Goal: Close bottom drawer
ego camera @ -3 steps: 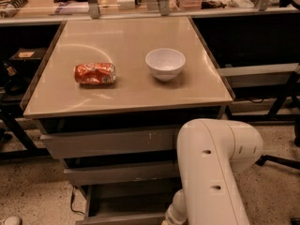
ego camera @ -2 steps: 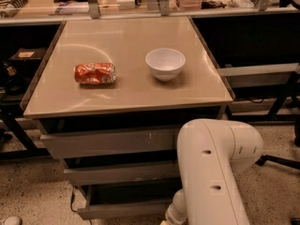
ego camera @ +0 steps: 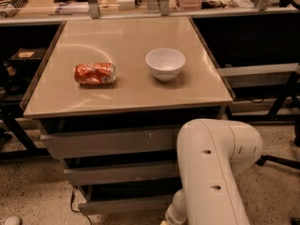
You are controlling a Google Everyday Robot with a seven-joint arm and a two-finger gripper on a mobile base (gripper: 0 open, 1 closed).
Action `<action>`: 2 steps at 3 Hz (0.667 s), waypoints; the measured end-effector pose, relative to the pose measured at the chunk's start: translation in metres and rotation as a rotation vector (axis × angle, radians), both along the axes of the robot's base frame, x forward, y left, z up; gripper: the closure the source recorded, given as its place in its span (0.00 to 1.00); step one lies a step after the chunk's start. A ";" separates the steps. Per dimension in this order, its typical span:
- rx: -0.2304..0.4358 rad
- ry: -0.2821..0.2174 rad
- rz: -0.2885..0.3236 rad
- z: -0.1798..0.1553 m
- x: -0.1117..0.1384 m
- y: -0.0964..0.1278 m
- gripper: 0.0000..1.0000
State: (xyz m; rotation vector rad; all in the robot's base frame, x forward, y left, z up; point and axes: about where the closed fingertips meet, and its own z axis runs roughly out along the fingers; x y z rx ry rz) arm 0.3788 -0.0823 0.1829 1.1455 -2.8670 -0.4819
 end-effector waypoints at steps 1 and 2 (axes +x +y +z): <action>0.000 0.000 0.000 0.000 0.000 0.000 0.21; 0.000 0.000 0.000 0.000 0.000 0.000 0.44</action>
Offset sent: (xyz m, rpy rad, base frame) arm 0.0291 -0.0015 -0.0095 -0.0311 -0.0553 0.0021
